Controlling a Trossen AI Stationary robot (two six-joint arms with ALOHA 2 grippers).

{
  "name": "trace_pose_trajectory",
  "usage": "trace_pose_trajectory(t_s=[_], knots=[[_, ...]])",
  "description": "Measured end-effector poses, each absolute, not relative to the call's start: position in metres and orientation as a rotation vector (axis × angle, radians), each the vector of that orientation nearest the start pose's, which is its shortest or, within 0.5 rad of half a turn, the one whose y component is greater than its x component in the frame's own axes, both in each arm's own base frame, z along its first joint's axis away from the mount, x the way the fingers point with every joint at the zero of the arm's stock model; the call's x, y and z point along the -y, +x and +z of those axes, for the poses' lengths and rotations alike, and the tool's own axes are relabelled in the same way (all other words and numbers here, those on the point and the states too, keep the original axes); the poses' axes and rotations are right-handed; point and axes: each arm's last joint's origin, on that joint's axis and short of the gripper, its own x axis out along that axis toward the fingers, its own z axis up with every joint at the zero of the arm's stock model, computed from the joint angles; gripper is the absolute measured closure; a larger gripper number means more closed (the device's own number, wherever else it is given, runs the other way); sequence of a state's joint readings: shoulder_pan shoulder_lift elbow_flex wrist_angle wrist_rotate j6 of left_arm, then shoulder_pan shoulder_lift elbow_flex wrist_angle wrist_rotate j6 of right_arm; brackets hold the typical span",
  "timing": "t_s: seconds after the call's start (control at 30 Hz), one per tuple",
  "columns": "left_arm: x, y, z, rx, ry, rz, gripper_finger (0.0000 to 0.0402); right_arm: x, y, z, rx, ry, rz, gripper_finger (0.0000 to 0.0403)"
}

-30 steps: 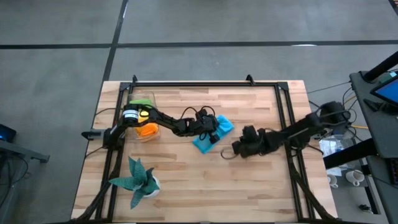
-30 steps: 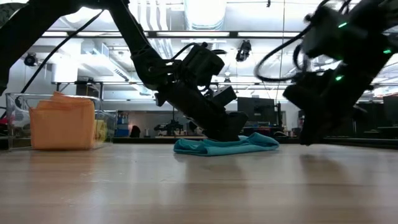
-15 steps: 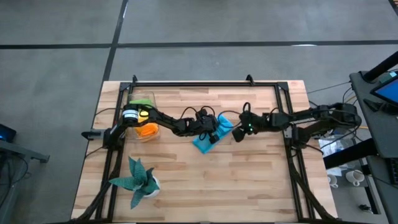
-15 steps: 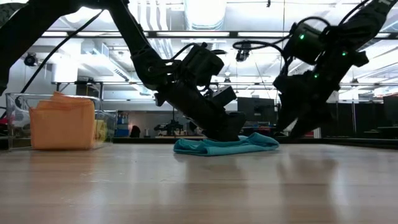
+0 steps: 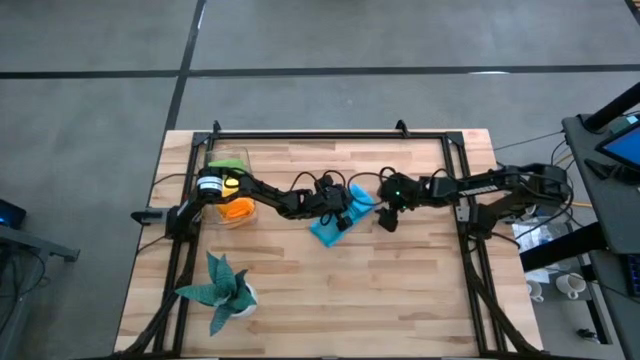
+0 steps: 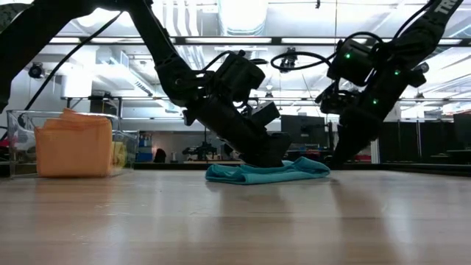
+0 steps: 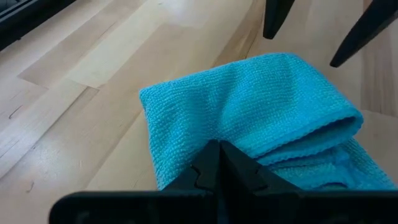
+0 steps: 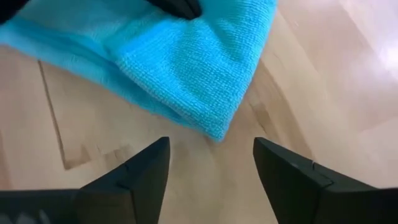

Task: Roll microfiber towels into tight, uniform cylinder then place into a basket
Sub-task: Roll the blue microfiber towel

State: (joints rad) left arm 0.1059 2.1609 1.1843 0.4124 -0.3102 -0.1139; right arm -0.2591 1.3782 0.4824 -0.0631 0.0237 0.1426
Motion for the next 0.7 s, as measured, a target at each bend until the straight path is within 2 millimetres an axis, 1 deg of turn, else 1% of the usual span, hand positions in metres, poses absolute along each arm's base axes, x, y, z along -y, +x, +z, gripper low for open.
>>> trace_pose_trajectory(t_s=[0.1,0.2,0.47,0.6,0.7], knots=[[-0.055,0.431,0.103,-0.539,-0.052,0.436,0.0402,0.059,0.218,0.129,-0.949,0.177,-0.3,0.0181],[-0.055,0.431,0.103,-0.538,-0.052,0.435,0.0402,0.06,0.22,0.126,-0.954,0.126,-0.307,0.0188],[-0.054,0.431,0.103,-0.537,-0.052,0.434,0.0402,0.062,0.228,0.114,-0.954,0.07,-0.284,0.0217],[-0.054,0.431,0.103,-0.542,-0.031,0.427,0.0402,0.063,0.23,0.112,-0.958,0.063,-0.28,0.0241],[-0.054,0.431,0.103,-0.541,-0.031,0.428,0.0402,0.063,0.23,0.112,-0.954,0.061,-0.283,0.0271]])
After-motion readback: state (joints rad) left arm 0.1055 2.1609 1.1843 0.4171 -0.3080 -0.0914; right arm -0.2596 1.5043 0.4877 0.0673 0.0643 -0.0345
